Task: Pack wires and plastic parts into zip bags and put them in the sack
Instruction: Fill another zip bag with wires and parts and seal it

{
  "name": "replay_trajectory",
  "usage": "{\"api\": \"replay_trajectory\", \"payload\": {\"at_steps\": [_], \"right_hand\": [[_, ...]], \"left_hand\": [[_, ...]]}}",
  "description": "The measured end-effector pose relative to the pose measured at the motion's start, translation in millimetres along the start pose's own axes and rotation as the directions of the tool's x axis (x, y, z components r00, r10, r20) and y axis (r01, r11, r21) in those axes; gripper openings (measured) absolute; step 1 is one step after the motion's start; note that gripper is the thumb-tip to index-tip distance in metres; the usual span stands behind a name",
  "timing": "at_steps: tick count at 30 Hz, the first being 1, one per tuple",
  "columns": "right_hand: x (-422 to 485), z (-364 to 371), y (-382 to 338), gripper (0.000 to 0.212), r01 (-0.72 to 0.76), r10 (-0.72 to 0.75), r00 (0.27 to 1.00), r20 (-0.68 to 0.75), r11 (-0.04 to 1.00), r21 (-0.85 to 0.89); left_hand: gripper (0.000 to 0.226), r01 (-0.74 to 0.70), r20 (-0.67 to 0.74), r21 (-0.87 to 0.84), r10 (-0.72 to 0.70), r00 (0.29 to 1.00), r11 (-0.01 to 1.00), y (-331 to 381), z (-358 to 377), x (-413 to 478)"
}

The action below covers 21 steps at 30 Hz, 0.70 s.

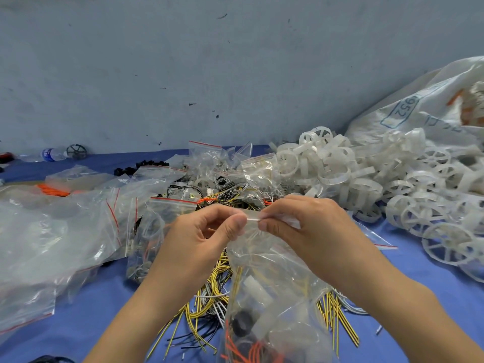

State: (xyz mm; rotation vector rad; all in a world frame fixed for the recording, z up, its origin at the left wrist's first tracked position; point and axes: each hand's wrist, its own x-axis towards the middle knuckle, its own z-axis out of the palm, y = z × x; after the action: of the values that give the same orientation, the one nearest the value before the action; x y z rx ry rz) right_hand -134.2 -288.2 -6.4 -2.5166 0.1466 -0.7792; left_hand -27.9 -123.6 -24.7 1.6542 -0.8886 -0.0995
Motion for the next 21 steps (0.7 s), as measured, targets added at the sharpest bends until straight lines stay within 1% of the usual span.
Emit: {"api": "replay_trajectory", "payload": {"at_steps": [4, 8, 11, 12, 15, 17, 21], "right_hand": [[1, -5, 5, 0.012, -0.03, 0.03, 1.0, 0.002, 0.999, -0.011], [1, -11, 8, 0.016, -0.055, 0.055, 0.998, 0.014, 0.998, 0.003], [0, -11, 5, 0.017, -0.034, 0.034, 0.999, 0.011, 0.999, -0.018], [0, -11, 4, 0.017, -0.021, 0.022, 1.0, 0.013, 1.0, -0.023], [1, -9, 0, 0.017, 0.025, -0.025, 0.999, 0.021, 0.999, -0.032], [1, -10, -2, 0.017, 0.043, -0.042, 0.999, 0.025, 0.998, -0.043], [0, -9, -2, 0.019, 0.044, -0.041, 0.998, 0.044, 0.997, -0.071]], "left_hand": [[0.021, 0.014, -0.008, 0.042, -0.013, 1.0, 0.999, -1, -5, 0], [0.019, 0.011, -0.019, 0.084, -0.009, 1.0, 0.996, 0, -12, 1], [0.021, 0.023, 0.023, 0.098, -0.026, 0.999, 0.995, 1, -13, 0], [0.022, 0.03, 0.055, 0.09, -0.035, 0.998, 0.995, 2, -12, 0], [0.017, 0.045, 0.144, -0.003, -0.044, 0.989, 0.999, 4, -8, -1], [0.015, 0.051, 0.163, -0.029, -0.045, 0.986, 0.998, 4, -7, -1], [0.015, 0.032, 0.157, -0.031, -0.027, 0.987, 0.999, 3, -7, 0]]}}
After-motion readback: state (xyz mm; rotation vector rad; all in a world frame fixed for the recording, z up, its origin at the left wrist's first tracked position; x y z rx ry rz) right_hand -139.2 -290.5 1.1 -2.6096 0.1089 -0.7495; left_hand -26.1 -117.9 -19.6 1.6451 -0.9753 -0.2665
